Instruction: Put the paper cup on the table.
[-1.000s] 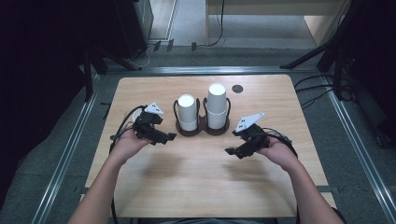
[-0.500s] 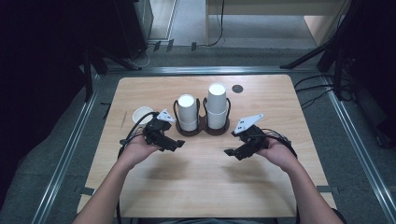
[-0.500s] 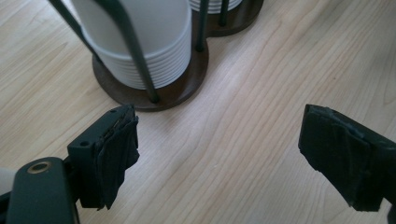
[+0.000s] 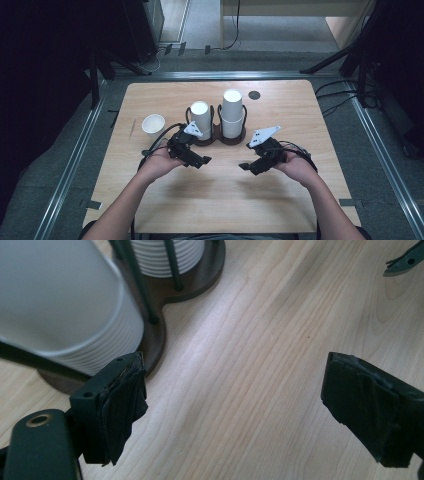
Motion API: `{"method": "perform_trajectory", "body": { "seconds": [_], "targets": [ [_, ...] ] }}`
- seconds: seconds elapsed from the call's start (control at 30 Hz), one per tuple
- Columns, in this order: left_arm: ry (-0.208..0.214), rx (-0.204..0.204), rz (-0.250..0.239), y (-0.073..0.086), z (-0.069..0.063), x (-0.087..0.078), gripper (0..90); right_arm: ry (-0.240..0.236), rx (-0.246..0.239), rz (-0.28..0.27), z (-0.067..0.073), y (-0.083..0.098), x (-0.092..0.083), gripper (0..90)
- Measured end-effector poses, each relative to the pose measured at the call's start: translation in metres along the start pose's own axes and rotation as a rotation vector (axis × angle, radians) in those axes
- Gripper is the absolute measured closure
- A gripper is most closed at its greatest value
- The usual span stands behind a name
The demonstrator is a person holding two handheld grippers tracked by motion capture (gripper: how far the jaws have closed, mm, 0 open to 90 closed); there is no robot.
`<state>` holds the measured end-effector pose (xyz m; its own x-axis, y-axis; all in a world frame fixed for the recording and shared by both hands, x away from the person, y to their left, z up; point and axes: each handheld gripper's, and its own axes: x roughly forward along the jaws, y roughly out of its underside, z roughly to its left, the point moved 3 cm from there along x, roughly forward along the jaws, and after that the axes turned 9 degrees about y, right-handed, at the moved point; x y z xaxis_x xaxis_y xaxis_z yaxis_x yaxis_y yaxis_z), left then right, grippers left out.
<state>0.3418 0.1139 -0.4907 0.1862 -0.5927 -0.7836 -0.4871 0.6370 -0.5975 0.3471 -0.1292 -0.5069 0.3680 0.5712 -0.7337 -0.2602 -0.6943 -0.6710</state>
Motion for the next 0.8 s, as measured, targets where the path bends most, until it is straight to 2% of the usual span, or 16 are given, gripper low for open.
{"method": "perform_trajectory", "body": {
  "seconds": [0.23, 0.8],
  "targets": [
    [0.008, 0.016, 0.019, -0.005, -0.006, 0.013, 10.9, 0.001, 0.002, 0.014, 0.003, 0.003, 0.001, 21.9],
    [0.007, 0.045, 0.014, -0.017, -0.015, 0.035, 10.7, 0.006, -0.009, 0.030, 0.009, 0.006, 0.003, 21.8]
  ]
}}
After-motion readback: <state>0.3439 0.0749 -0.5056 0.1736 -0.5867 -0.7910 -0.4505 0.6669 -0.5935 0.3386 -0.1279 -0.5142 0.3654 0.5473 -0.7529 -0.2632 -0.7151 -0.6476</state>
